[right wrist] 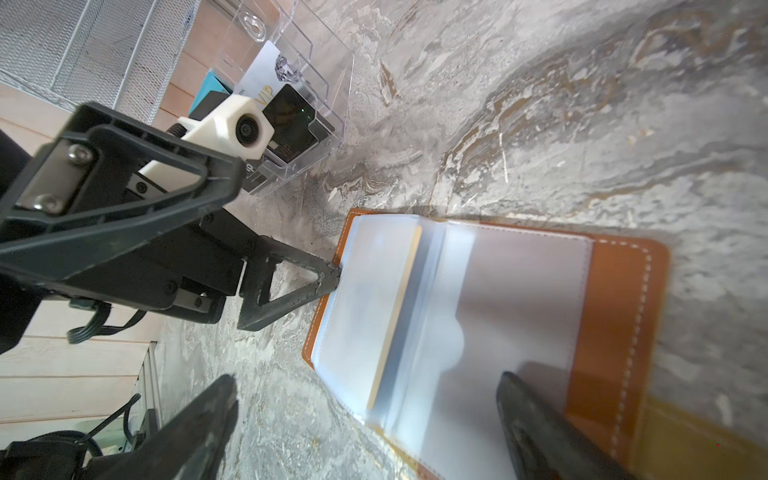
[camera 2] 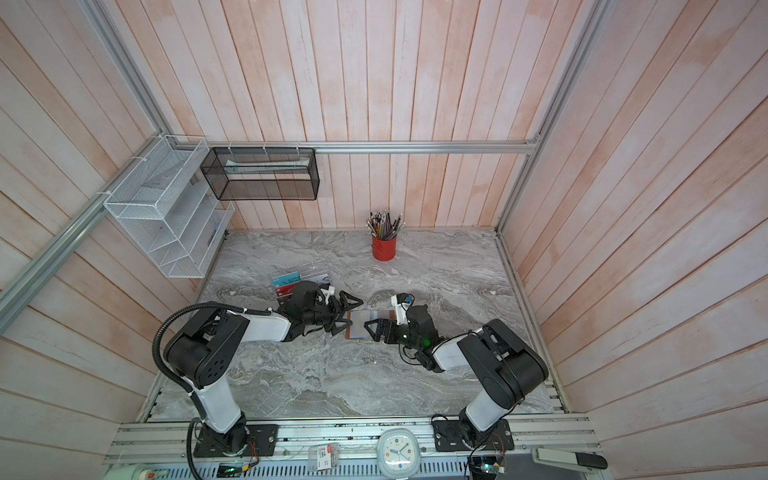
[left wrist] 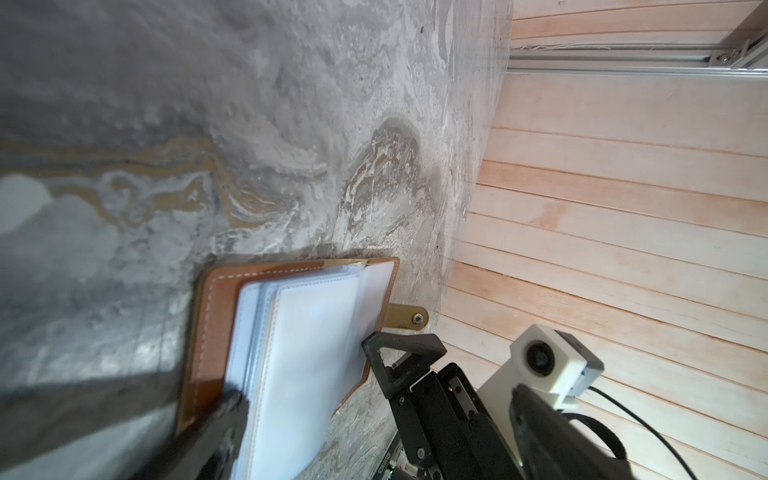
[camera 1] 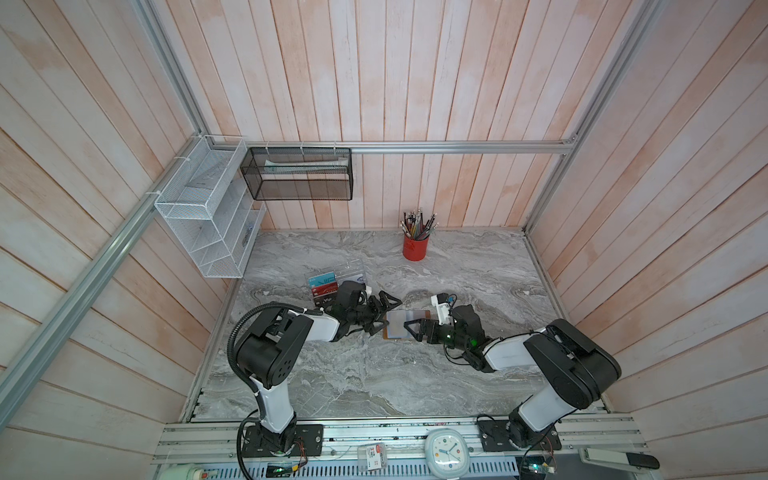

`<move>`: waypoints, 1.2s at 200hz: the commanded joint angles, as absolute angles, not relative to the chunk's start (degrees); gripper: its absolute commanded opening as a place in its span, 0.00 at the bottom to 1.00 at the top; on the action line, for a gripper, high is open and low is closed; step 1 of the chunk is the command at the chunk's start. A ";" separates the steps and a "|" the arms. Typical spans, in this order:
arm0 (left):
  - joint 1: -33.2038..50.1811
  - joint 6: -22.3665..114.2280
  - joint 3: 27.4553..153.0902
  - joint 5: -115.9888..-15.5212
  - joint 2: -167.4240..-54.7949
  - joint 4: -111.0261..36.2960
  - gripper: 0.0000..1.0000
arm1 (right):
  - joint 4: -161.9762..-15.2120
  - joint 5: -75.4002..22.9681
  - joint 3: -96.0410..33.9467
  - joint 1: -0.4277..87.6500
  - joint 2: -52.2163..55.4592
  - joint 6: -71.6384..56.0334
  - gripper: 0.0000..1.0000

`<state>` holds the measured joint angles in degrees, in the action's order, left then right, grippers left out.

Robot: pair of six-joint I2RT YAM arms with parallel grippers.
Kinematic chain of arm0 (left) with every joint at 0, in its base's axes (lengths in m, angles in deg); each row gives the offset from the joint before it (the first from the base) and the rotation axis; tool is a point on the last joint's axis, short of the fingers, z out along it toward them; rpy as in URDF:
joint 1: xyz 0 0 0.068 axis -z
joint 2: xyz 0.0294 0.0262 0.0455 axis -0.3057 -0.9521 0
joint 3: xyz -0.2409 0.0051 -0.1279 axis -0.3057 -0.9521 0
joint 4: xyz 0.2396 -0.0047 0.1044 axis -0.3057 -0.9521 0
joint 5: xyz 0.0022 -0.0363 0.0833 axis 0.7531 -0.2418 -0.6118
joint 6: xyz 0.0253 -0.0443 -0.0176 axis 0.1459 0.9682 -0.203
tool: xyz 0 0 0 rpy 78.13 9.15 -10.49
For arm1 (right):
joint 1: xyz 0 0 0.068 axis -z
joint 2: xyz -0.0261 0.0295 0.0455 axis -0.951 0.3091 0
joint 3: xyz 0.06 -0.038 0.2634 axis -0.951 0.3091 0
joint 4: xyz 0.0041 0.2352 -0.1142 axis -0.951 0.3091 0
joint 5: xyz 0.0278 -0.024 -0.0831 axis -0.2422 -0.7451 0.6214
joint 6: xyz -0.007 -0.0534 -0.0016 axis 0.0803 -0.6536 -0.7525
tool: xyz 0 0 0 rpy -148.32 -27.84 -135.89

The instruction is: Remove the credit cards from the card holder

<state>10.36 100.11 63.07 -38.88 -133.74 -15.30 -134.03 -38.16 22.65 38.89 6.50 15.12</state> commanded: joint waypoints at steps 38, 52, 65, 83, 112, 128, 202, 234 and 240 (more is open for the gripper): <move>11.16 99.34 64.37 -38.32 -133.63 -16.75 1.00 | -136.41 -38.77 24.24 39.47 7.90 16.42 0.98; 11.67 99.63 64.63 -38.28 -133.81 -16.52 1.00 | -136.55 -38.78 24.26 39.54 8.04 16.51 0.98; 12.06 99.65 65.02 -38.38 -133.81 -16.59 1.00 | -137.00 -38.93 24.41 39.48 8.23 16.68 0.98; 12.43 99.95 65.31 -38.46 -133.73 -16.56 1.00 | -137.99 -39.16 24.84 39.56 8.52 17.19 0.98; 12.74 100.77 65.21 -38.47 -133.69 -15.89 1.00 | -139.30 -39.63 25.19 39.70 9.09 17.60 0.98; 12.78 101.20 65.14 -38.43 -133.86 -15.50 1.00 | -139.88 -39.92 25.38 39.78 9.47 17.85 0.98; 12.95 102.89 65.31 -38.18 -134.00 -14.08 1.00 | -139.97 -39.35 25.86 40.04 8.38 18.27 0.98; 13.09 103.60 65.12 -38.12 -134.67 -13.02 1.00 | -133.19 -35.90 24.28 40.05 6.66 17.06 0.98; 13.13 103.67 65.12 -38.12 -134.70 -13.02 1.00 | -132.55 -35.08 24.36 39.92 6.06 16.97 0.98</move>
